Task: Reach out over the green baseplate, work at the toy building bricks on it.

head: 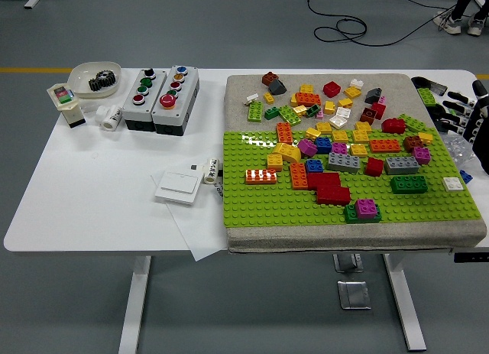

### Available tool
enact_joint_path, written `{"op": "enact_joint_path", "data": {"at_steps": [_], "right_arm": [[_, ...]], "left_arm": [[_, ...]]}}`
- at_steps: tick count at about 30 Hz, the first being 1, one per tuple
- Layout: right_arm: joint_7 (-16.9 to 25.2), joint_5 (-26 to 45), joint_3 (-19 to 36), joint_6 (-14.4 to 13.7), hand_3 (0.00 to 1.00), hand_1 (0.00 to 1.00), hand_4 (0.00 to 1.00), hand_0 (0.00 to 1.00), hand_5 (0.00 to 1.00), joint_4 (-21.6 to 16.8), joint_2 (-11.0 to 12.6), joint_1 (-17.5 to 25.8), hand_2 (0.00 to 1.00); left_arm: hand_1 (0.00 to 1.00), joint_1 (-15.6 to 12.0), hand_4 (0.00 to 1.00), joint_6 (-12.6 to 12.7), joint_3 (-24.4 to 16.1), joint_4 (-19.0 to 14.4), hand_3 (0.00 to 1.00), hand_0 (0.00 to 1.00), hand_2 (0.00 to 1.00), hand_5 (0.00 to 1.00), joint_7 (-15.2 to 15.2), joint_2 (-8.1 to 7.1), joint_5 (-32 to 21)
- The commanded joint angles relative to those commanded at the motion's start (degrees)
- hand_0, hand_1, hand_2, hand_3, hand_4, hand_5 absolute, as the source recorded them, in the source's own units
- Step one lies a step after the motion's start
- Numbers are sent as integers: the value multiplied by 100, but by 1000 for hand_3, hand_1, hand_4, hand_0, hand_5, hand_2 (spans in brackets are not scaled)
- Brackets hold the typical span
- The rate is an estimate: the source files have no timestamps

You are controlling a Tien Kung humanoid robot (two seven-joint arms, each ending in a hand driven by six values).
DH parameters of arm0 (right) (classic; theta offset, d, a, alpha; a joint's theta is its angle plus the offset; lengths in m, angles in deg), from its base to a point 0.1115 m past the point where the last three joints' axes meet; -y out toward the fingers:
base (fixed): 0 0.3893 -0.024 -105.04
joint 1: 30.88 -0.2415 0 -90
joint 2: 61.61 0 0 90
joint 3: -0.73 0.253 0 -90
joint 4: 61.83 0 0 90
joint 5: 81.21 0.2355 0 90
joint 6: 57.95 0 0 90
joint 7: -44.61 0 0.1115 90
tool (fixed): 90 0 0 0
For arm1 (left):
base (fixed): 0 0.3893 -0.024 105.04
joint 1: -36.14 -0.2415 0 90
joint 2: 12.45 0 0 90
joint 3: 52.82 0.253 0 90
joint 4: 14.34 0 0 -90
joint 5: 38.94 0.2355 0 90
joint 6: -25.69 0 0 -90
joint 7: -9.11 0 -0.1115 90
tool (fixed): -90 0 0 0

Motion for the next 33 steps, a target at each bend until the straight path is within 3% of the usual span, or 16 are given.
{"op": "enact_joint_path", "data": {"at_steps": [33], "right_arm": [[-35, -13, 105, 17, 877, 795, 998, 841, 998, -41, 5, -25, 852]], "left_arm": [[749, 27, 643, -12, 57, 1, 574, 676, 764, 600, 35, 14, -112]]}}
